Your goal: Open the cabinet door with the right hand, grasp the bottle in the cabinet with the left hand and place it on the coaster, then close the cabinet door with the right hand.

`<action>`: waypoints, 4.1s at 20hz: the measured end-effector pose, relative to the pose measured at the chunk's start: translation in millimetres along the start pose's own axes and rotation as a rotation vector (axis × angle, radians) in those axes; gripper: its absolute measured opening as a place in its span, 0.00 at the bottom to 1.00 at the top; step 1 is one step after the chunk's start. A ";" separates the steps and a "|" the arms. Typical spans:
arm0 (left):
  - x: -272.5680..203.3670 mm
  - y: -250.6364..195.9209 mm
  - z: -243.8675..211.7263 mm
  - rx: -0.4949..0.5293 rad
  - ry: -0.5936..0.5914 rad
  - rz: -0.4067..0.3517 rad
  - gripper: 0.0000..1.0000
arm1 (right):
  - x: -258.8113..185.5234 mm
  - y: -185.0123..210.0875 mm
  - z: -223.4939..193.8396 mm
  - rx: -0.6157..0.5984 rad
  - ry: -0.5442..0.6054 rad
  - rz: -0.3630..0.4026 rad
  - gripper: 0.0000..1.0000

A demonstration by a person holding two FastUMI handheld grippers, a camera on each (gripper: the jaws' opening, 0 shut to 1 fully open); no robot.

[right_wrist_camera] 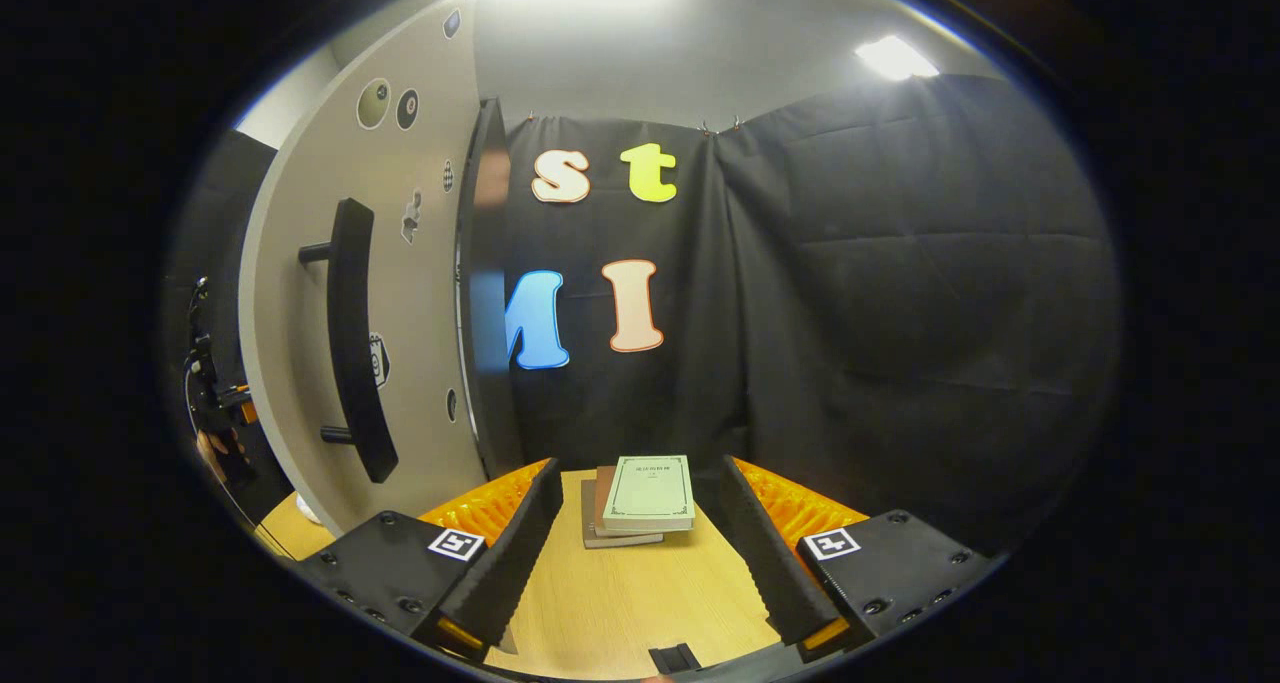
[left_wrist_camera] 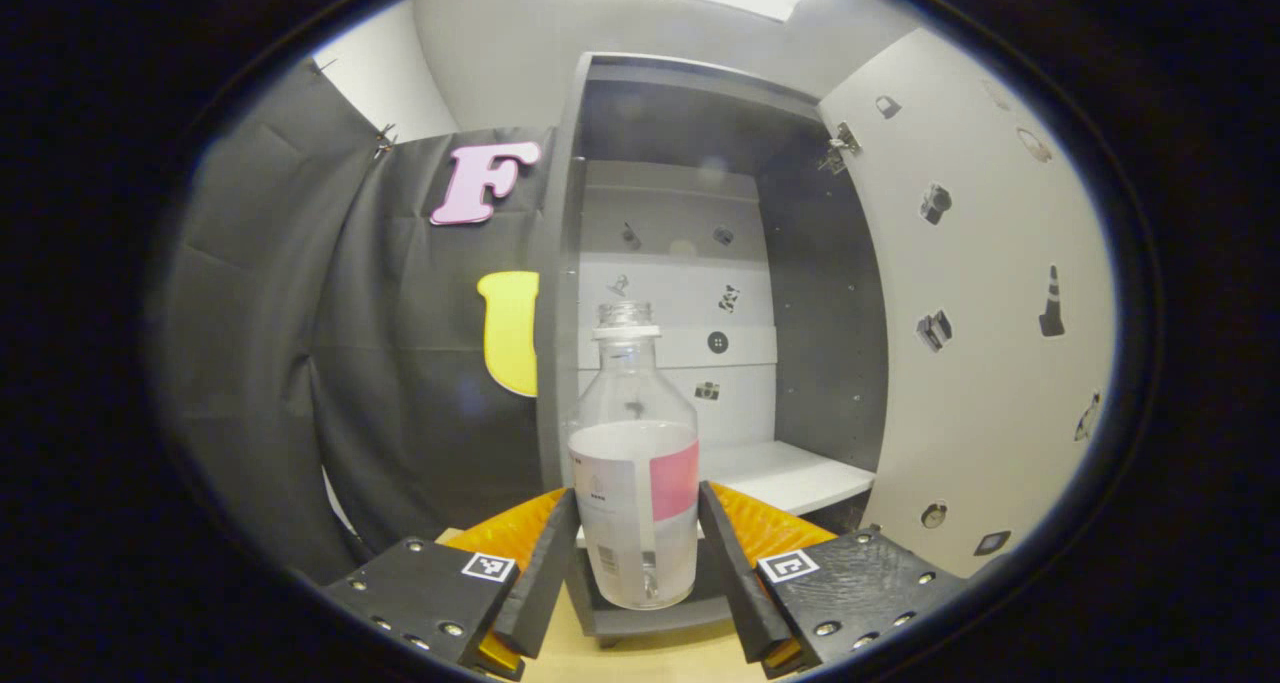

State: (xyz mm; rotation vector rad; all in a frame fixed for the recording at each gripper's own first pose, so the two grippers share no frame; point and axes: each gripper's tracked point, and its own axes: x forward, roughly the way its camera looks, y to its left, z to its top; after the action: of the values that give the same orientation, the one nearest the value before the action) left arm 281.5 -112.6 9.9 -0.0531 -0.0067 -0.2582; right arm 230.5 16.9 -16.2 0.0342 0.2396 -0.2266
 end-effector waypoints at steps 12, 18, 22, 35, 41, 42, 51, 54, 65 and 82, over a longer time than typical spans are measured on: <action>-106.2 44.0 -63.7 -0.037 0.059 0.116 0.71 | -23.8 23.3 -0.9 -0.011 0.007 0.104 0.97; -137.4 51.8 -133.5 -0.100 0.127 0.142 0.73 | -34.9 12.4 -9.4 -0.008 0.015 0.096 1.00; -143.4 59.1 -177.7 -0.111 0.177 0.176 0.73 | -39.4 1.9 -20.9 -0.013 0.038 0.068 0.99; -151.6 77.7 -297.5 -0.127 0.295 0.266 0.71 | -41.0 -3.8 -61.5 -0.074 0.150 0.049 0.97; -146.2 71.9 -322.7 -0.096 0.312 0.296 0.73 | -36.2 -10.6 -69.2 -0.078 0.169 0.034 1.00; -146.5 69.7 -326.8 -0.106 0.319 0.299 0.73 | -35.7 -11.7 -69.9 -0.081 0.171 0.032 1.00; -161.2 56.3 -325.6 -0.091 0.364 0.333 0.72 | -26.3 -4.9 -80.8 -0.055 0.184 0.061 0.97; -168.2 53.5 -323.9 -0.082 0.393 0.341 0.74 | -23.8 -1.5 -81.9 -0.033 0.184 0.084 0.97; -180.5 61.7 -266.5 -0.056 0.316 0.390 0.74 | -16.1 12.8 -70.0 0.039 0.151 0.177 0.98; -204.0 53.8 -28.3 0.066 0.109 0.345 0.71 | 11.2 58.9 20.8 0.135 0.001 0.353 0.98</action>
State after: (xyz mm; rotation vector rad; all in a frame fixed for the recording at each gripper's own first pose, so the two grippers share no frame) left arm 98.0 -10.2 -23.9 0.0254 0.1013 0.0841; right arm 259.3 70.6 1.7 0.2088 0.2153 0.1092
